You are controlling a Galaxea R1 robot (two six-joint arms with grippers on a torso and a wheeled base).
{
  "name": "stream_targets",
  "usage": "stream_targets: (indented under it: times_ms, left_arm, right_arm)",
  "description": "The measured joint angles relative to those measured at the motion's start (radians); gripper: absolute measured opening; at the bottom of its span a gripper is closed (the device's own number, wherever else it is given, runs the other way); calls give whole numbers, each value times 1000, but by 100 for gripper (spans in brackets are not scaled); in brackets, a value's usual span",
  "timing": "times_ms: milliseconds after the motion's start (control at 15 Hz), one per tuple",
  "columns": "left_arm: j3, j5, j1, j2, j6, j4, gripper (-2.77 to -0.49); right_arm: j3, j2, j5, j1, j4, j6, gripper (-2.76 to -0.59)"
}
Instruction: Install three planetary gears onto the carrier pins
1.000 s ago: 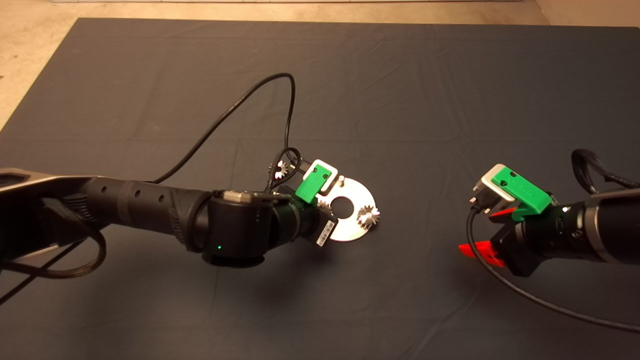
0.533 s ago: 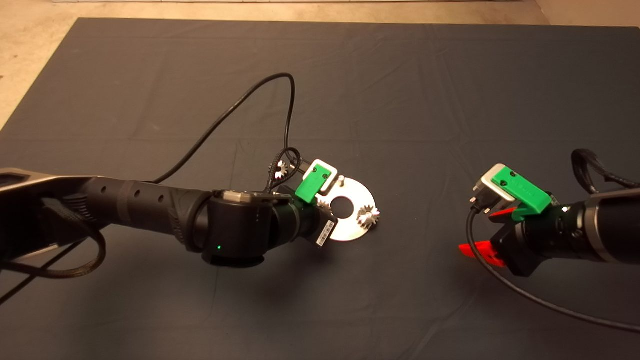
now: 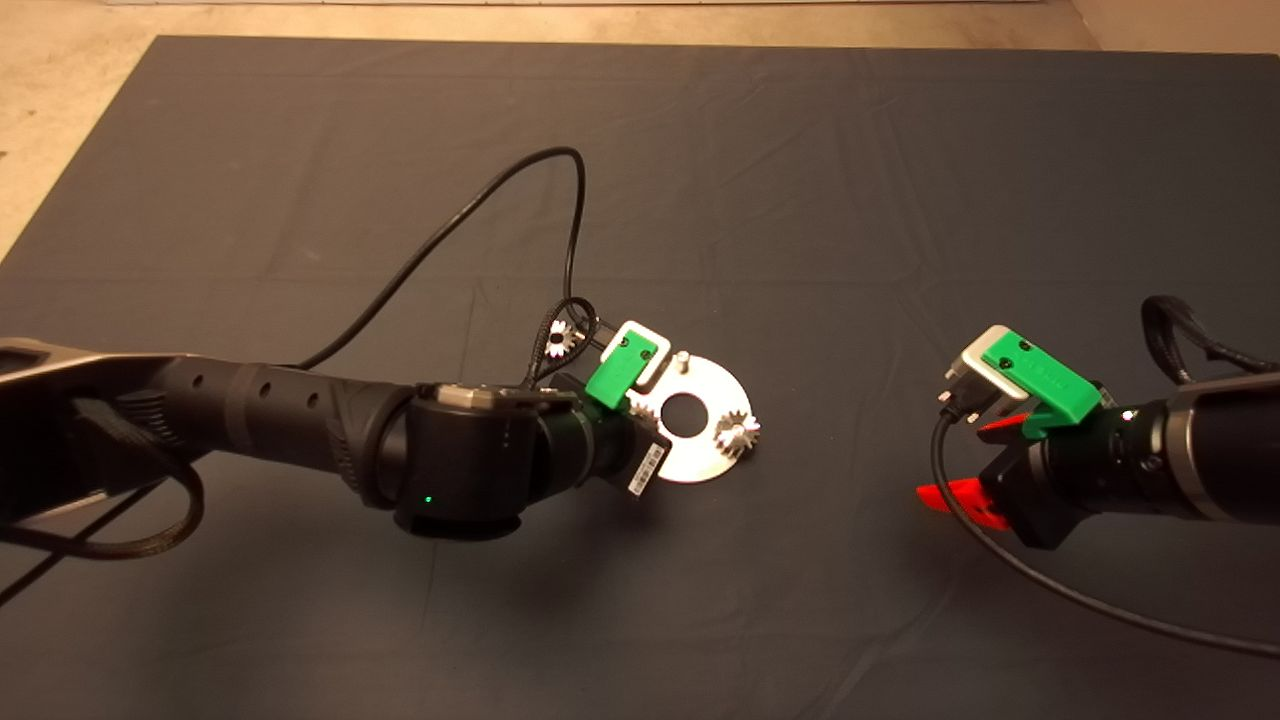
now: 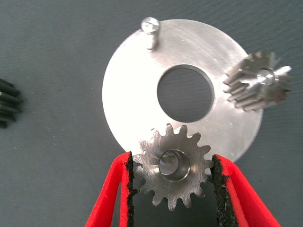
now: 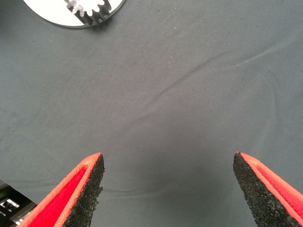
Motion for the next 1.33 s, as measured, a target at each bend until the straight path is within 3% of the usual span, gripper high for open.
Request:
stream_targets:
  times_ms: [467,1333]
  left_arm:
    - [7,0,0,-10,-30,-1,-242]
    - [7,-1,6,-7,-33,-2,-243]
  right_arm:
    - [-2,3,2,0,0,-3,-134]
    - [-2,5,2,0,0,-3,-134]
